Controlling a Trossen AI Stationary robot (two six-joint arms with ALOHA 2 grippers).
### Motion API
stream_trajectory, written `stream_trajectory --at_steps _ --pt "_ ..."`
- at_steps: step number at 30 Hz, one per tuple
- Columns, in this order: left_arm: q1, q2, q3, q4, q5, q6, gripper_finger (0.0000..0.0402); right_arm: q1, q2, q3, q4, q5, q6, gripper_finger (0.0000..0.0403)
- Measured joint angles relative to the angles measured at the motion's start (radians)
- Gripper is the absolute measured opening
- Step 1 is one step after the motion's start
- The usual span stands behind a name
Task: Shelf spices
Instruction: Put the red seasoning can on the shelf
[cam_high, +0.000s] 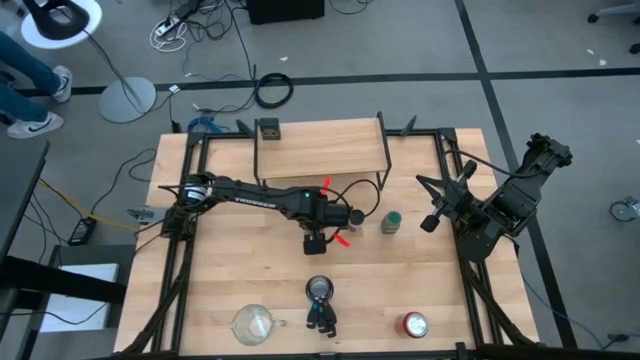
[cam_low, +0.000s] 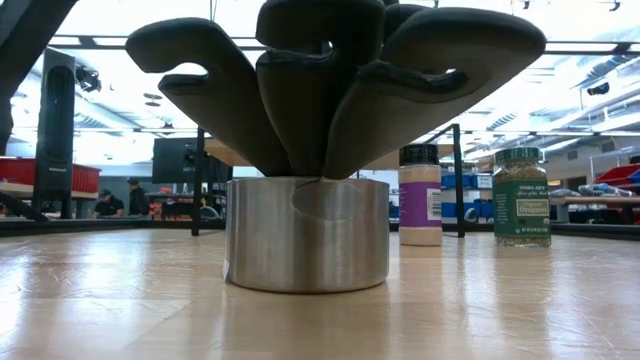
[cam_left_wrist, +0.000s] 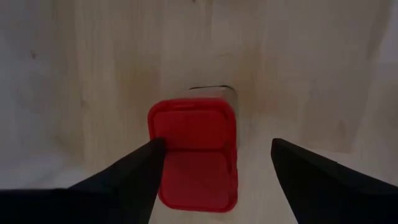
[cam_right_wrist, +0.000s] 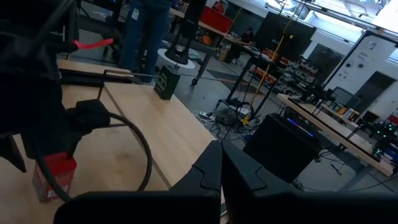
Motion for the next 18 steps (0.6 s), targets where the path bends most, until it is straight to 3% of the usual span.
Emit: stream_trajectory --at_steps 9,18 --pt "0.008 -0.008 -0.064 0.027 -0.038 -0.022 0.0299 0.000 0.000 0.000 0.022 -0.001 -0.018 0.0003" --pt "-0.003 0.000 -0.074 0.035 0.032 -0.040 0.0298 0.000 0.000 0.000 0.075 -0.003 -0.077 0.0007"
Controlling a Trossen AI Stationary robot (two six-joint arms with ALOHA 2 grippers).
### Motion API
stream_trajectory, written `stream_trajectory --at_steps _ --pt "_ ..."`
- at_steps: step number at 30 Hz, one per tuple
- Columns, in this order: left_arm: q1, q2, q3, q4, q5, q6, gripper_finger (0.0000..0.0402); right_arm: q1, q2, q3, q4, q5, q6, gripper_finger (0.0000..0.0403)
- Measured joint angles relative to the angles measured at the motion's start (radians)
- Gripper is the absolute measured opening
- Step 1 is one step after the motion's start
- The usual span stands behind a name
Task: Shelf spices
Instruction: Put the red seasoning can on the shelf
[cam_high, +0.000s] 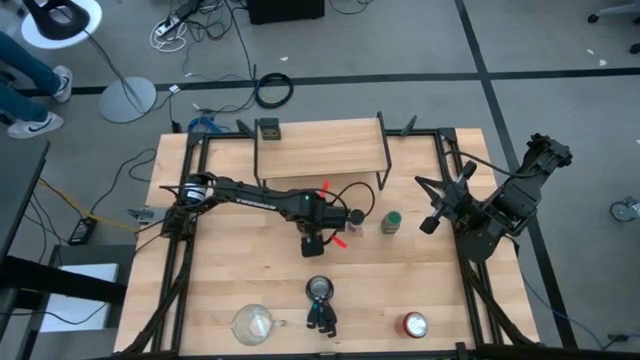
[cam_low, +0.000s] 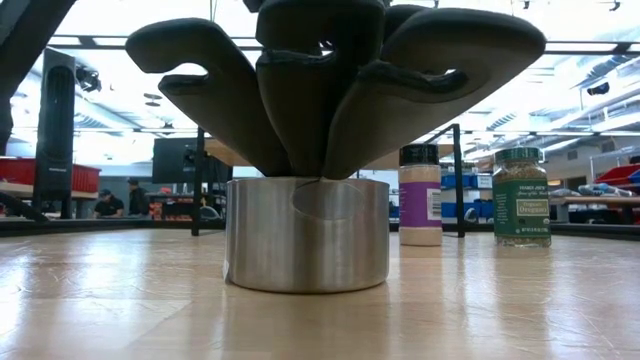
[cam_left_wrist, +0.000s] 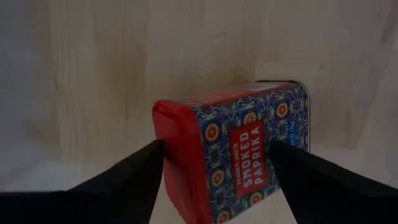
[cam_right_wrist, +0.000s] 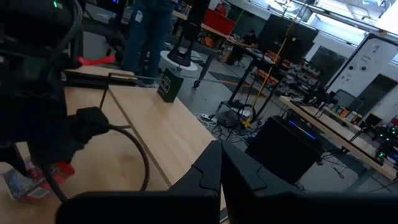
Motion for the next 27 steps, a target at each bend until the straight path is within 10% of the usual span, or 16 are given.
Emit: stream_trajectory --at_steps 15,27 --pt "-0.027 0.000 0.000 0.026 -0.022 -0.019 0.0284 0.000 0.000 0.000 0.007 0.000 -0.017 0.0006" --pt "-0.045 -0.004 0.005 0.023 -0.055 -0.031 0.0162 0.000 0.000 0.000 0.007 0.000 -0.017 0.0007"
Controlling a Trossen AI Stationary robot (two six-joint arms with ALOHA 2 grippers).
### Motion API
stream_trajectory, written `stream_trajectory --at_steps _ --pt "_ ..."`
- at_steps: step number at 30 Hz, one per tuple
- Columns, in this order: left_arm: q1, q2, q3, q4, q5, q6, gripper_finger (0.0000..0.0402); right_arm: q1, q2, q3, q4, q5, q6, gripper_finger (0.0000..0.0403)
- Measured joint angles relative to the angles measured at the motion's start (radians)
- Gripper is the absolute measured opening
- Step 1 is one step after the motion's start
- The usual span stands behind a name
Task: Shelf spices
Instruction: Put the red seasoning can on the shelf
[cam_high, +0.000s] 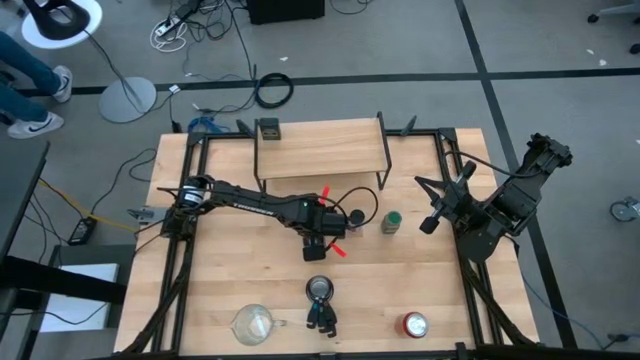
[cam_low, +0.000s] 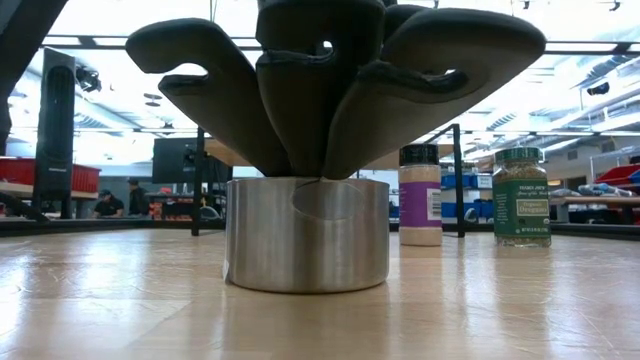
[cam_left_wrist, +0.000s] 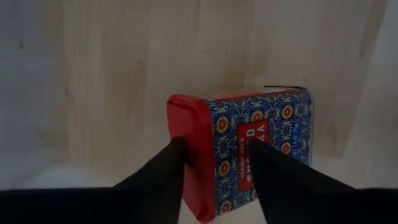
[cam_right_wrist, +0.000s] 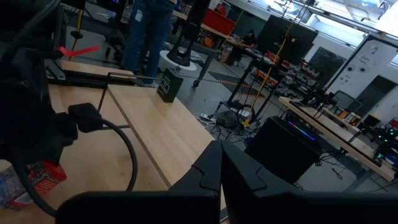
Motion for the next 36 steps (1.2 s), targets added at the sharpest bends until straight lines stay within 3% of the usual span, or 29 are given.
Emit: stream_trajectory --at_steps 14,16,26,30,36 --pt "-0.002 0.006 -0.005 -0.008 0.013 -0.019 0.0012 0.000 0.000 0.000 0.001 0.000 0.000 0.0007" --pt "-0.001 0.005 -0.005 -0.013 0.014 -0.018 0.0005 0.000 0.000 0.000 0.001 0.000 0.000 0.0005" --pt "-0.002 -0.011 0.064 -0.092 0.038 0.042 0.0067 0.000 0.000 0.000 0.004 0.001 -0.001 0.0007" --pt "-0.006 -0.011 0.068 -0.072 0.098 0.055 0.0125 0.000 0.000 0.000 0.007 0.001 -0.002 0.0004" --pt "-0.036 -0.011 0.068 -0.070 0.108 0.042 0.0223 0.000 0.000 0.000 0.007 0.001 -0.003 0.0004"
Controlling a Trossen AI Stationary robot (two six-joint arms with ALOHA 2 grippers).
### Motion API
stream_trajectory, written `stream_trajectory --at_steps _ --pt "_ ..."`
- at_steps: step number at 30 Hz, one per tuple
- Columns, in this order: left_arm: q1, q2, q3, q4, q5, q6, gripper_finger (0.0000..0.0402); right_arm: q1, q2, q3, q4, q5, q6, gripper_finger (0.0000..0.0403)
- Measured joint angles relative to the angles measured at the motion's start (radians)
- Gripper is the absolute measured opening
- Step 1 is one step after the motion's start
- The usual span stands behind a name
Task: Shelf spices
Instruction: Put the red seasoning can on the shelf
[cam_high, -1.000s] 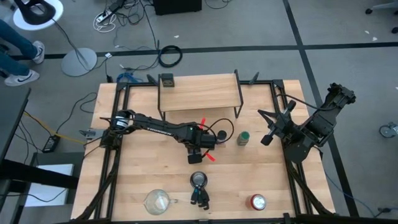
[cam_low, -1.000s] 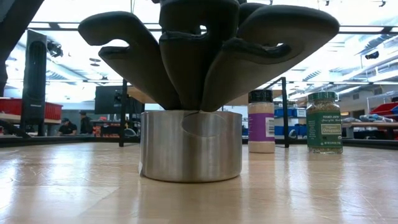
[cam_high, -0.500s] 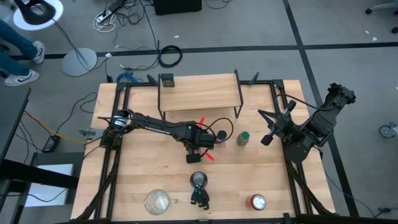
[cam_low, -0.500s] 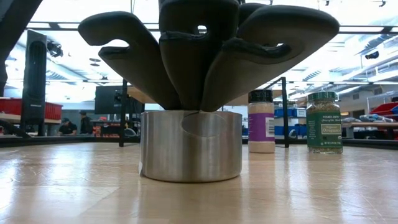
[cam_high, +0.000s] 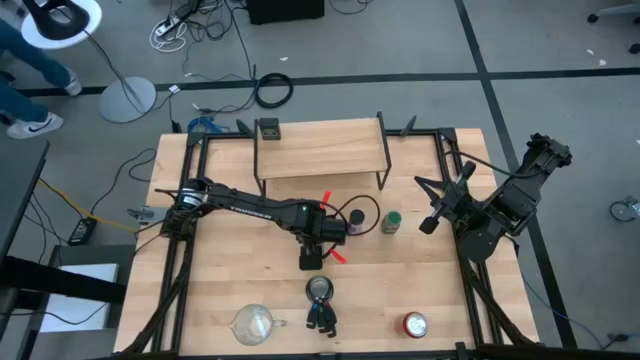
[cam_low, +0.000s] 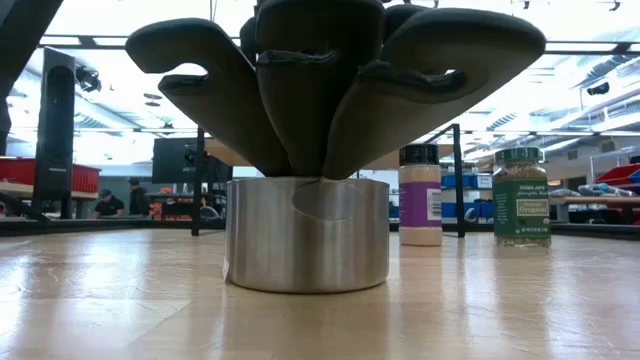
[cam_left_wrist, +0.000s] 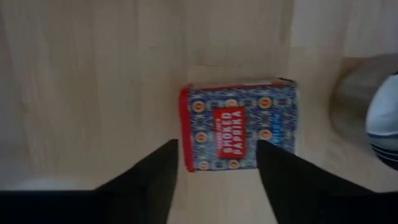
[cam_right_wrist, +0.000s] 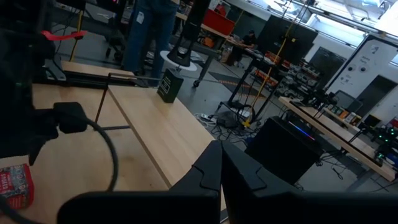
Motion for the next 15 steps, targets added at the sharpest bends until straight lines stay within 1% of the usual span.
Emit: stream_trajectory --at_steps 4,6,8,11,13,15 --pt "-0.028 0.000 0.000 -0.014 -0.018 -0.007 0.0276 0.000 0.000 0.000 0.000 0.000 0.000 0.0007" --pt "-0.043 0.000 0.001 -0.023 -0.061 -0.014 0.0293 0.000 0.000 0.000 0.000 0.000 0.000 0.0005" --pt "-0.057 -0.006 0.021 -0.050 -0.123 -0.039 0.0300 0.000 0.000 0.000 0.000 0.000 0.000 0.0003" --pt "-0.082 -0.046 0.063 -0.035 -0.229 -0.059 0.0294 0.000 0.000 0.000 0.000 0.000 0.000 0.0002" --pt "-0.098 -0.087 0.098 -0.017 -0.303 -0.060 0.0279 0.000 0.000 0.000 0.001 0.001 0.000 0.0004" --pt "-0.110 -0.135 0.129 -0.002 -0.351 -0.063 0.0257 0.000 0.000 0.000 0.005 0.000 -0.004 0.0007"
